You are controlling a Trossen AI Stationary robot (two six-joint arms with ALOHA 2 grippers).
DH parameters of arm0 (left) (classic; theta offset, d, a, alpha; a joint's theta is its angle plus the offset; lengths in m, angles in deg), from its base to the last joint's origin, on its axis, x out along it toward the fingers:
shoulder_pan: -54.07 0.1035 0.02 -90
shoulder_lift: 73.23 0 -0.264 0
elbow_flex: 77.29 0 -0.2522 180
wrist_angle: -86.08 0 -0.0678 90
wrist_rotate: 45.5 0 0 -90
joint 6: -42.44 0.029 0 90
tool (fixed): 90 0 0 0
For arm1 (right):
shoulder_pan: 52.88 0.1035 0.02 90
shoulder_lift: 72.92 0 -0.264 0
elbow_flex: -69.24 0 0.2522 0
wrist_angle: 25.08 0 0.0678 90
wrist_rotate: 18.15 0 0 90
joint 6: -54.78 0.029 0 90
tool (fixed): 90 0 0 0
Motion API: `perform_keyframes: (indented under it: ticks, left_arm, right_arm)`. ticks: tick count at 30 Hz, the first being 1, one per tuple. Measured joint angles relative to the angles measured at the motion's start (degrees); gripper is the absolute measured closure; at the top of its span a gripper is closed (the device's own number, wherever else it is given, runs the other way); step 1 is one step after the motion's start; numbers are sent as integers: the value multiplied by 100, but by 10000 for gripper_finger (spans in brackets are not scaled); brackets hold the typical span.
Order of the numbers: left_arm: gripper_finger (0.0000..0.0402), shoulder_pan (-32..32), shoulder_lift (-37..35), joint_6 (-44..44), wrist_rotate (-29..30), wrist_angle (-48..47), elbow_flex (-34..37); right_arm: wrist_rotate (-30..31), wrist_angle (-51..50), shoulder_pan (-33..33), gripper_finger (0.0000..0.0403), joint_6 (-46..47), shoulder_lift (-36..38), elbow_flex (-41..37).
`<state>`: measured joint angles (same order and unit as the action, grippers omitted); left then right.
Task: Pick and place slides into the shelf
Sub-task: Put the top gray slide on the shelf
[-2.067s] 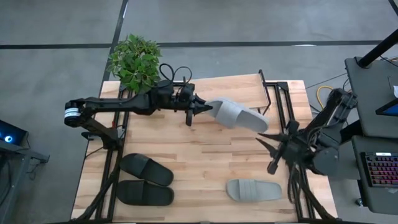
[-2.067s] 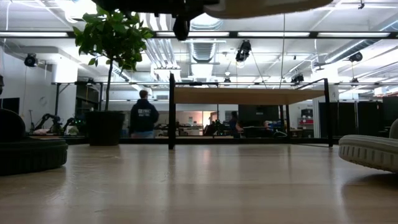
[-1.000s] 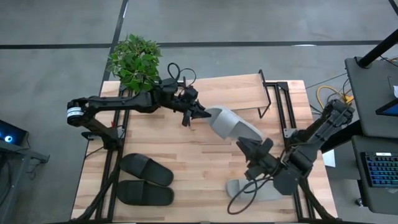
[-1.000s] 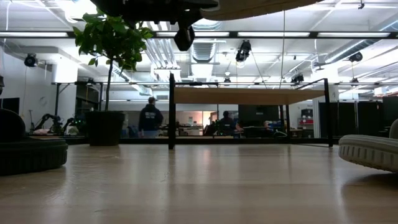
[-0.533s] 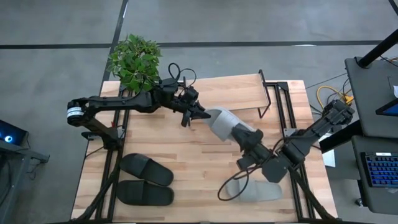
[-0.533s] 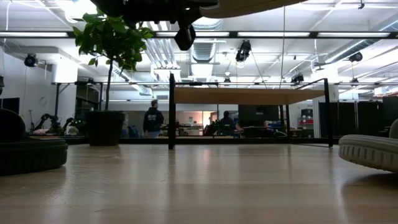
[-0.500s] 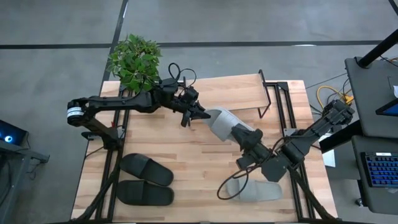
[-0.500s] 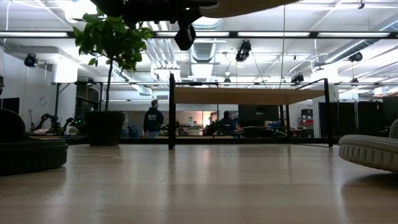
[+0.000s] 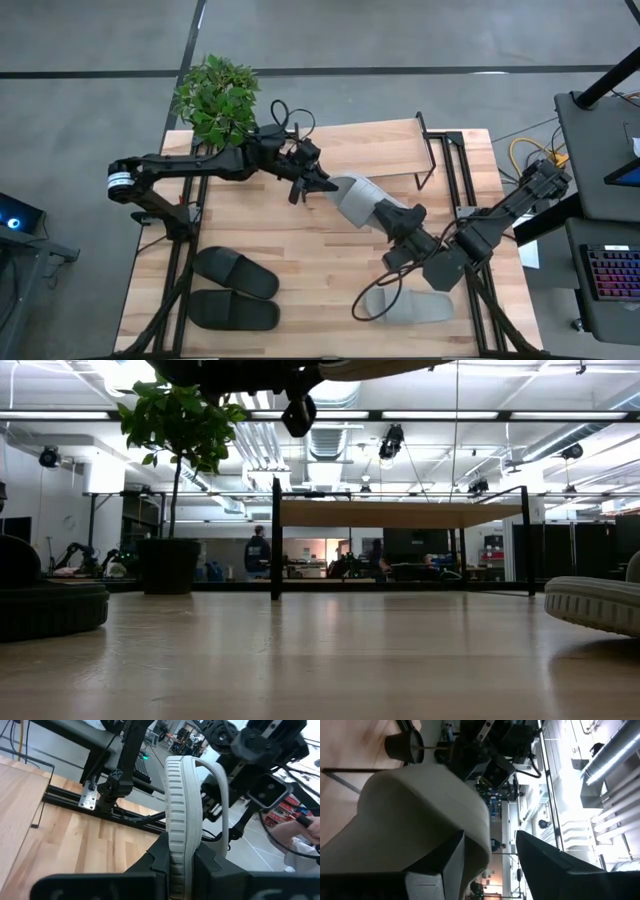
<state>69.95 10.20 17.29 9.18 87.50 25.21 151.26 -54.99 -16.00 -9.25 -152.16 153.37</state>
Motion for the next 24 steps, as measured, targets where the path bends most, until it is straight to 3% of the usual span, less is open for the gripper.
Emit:
perform_keyframes:
  ticks: [12,19,24]
  left_arm:
    - [386,24,-6,108,-82,50,2]
    - [386,-46,0,39,-81,83,20]
    - [386,-44,9,20,-45,88,31]
  right_arm:
    - [-6,-751,-6,236,942,45,-4]
    - [-673,-716,-130,240,966,46,-4]
    - [-784,-616,-287,248,962,39,37]
